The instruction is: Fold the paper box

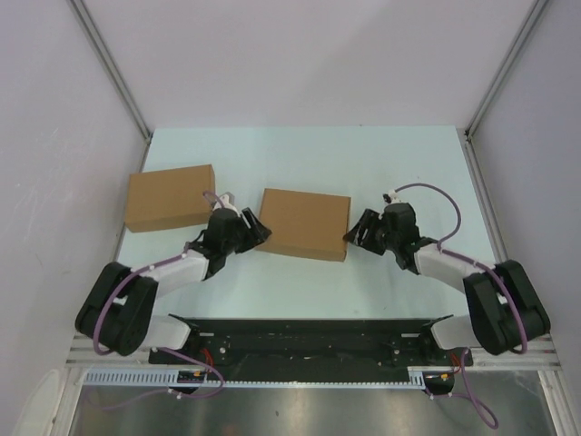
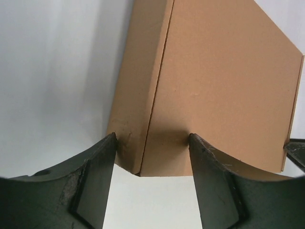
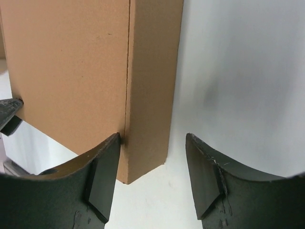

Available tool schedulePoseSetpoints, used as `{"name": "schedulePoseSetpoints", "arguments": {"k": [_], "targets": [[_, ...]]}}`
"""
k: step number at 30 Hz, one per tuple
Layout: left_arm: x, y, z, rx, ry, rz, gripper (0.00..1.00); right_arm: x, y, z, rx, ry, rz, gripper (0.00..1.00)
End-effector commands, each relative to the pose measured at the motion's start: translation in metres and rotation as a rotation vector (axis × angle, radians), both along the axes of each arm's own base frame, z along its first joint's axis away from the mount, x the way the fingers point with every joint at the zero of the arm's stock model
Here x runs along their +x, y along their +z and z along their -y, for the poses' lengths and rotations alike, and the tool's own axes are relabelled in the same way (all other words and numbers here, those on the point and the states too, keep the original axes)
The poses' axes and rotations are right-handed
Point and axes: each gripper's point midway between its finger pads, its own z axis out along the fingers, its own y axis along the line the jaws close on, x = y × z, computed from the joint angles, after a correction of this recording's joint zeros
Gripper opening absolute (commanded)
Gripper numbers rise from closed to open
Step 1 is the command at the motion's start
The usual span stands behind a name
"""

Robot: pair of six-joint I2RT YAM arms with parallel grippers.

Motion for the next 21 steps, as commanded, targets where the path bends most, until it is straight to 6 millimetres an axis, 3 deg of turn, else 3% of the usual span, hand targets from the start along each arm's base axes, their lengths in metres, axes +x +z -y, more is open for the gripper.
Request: {"name": "schedulePoseSetpoints", "arguments": {"k": [1,2,5,8,9,11,12,14,15,16,18,19,21], "targets": [[0.047,0.028,0.015,-0.081,0.006,0.070,0.66,0.042,-0.001,0.005,-0.026,-0.015,0.050,0.61],[0.052,0.018,0.012,-0.072,0.013,0.038,0.66,0.056,-0.003,0.006,-0.022,-0.027,0.040,0.60],[0.067,0.027,0.014,-0.084,0.017,0.056,0.64,0.072,-0.005,0.005,-0.019,-0.033,0.043,0.60],[0.075,0.046,0.004,-0.074,0.055,0.091,0.64,0.087,0.013,0.012,-0.008,-0.060,0.067,0.60],[0.076,0.055,-0.002,-0.058,0.068,0.108,0.64,0.096,0.039,0.024,-0.027,-0.108,0.133,0.61],[0.076,0.090,-0.020,0.012,0.111,0.190,0.67,0.093,0.058,0.041,-0.069,-0.158,0.140,0.63],[0.075,0.104,-0.025,0.026,0.125,0.219,0.68,0.097,0.093,0.055,-0.092,-0.211,0.223,0.64],[0.065,0.137,-0.033,0.027,0.140,0.285,0.72,0.086,0.118,0.065,-0.134,-0.241,0.264,0.66],[0.062,0.144,-0.037,0.052,0.140,0.303,0.74,0.084,0.130,0.075,-0.168,-0.286,0.301,0.69],[0.060,0.156,-0.039,0.053,0.148,0.319,0.77,0.070,0.153,0.069,-0.173,-0.259,0.364,0.70],[0.050,0.156,-0.045,0.069,0.168,0.286,0.80,0.059,0.170,0.067,-0.212,-0.253,0.422,0.72],[0.045,0.149,-0.048,0.083,0.181,0.247,0.80,0.044,0.178,0.054,-0.225,-0.206,0.447,0.72],[0.041,0.143,-0.054,0.084,0.224,0.202,0.80,0.031,0.180,0.051,-0.267,-0.195,0.459,0.73]]}}
